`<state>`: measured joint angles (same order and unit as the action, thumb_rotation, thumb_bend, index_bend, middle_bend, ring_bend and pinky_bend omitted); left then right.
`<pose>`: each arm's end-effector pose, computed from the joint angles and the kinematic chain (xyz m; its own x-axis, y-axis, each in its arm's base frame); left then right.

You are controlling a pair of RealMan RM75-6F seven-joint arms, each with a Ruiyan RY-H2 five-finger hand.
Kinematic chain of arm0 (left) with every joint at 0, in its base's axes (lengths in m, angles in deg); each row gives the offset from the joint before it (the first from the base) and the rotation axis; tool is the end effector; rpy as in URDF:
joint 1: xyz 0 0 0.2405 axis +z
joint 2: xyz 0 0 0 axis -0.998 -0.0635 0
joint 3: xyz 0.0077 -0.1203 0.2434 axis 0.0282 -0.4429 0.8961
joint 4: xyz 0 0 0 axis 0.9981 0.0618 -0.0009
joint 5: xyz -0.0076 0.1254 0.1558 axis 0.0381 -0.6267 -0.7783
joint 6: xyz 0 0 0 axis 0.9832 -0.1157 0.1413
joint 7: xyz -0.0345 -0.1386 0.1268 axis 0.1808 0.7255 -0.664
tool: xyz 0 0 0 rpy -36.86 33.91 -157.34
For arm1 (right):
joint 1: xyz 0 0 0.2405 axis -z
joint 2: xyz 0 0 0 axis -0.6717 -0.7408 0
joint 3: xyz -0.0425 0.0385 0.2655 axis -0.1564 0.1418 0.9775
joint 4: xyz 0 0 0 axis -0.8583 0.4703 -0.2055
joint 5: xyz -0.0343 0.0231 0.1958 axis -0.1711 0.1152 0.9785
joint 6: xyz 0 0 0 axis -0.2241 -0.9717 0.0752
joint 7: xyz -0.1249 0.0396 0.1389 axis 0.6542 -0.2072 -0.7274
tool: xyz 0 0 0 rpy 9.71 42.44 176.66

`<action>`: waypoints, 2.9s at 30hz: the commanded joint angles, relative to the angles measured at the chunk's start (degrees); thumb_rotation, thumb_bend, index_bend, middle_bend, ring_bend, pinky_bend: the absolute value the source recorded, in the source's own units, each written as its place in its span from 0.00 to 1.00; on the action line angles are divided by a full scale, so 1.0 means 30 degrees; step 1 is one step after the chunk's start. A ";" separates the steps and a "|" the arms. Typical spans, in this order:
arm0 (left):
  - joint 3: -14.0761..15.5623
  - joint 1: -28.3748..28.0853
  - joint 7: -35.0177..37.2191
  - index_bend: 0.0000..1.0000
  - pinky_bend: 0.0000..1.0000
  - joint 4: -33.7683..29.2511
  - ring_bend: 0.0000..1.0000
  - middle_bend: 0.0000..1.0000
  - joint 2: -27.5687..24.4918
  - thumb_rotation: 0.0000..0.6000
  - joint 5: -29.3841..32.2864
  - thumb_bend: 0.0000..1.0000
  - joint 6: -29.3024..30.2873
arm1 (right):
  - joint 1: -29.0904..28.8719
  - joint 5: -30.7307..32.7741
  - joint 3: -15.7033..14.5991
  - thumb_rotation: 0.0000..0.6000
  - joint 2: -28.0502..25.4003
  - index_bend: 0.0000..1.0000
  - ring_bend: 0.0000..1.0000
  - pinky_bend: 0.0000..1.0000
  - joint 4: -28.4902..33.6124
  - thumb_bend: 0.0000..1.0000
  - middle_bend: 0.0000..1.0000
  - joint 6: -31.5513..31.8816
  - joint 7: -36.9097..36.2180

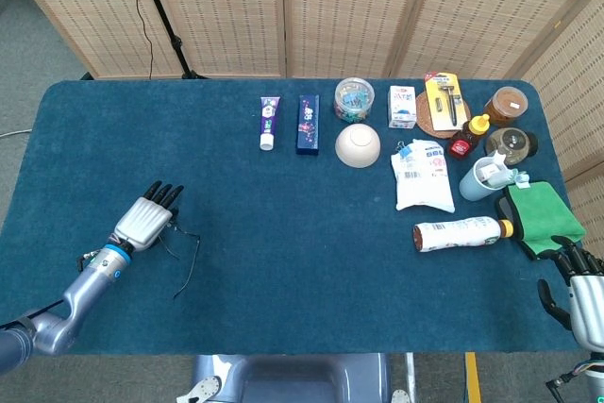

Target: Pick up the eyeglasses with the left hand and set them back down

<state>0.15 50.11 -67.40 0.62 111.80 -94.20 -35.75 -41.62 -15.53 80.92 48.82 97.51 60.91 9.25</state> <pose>-0.2780 0.3838 -0.0059 0.7930 0.2247 0.5663 0.5994 -0.4542 -0.6591 -0.3100 -0.2007 0.2106 0.4726 0.1169 0.8735 -0.8807 0.0254 0.4731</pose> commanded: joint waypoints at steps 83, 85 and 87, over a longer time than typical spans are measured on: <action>0.2976 0.1734 0.1674 0.00 0.00 -1.2160 0.00 0.00 -0.4636 1.00 -0.7328 0.21 0.6034 | 0.0402 -0.0773 -0.0087 1.00 0.0064 0.38 0.31 0.38 -0.0317 0.43 0.23 0.0900 -0.0817; 0.3120 0.1564 0.2117 0.00 0.00 -1.2204 0.00 0.00 -0.4531 1.00 -0.7192 0.21 0.5423 | 0.0457 -0.0769 -0.0093 1.00 0.0035 0.38 0.31 0.38 -0.0338 0.43 0.23 0.0976 -0.0877; 0.3103 0.1431 0.2418 0.00 0.00 -1.2146 0.00 0.00 -0.4365 1.00 -0.7011 0.20 0.4994 | 0.0503 -0.0780 -0.0106 1.00 0.0009 0.38 0.31 0.38 -0.0359 0.43 0.23 0.1037 -0.0928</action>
<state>9.20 54.91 -61.16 -35.75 98.23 -115.73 -19.59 -40.13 -17.87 80.61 48.87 96.44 64.01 6.48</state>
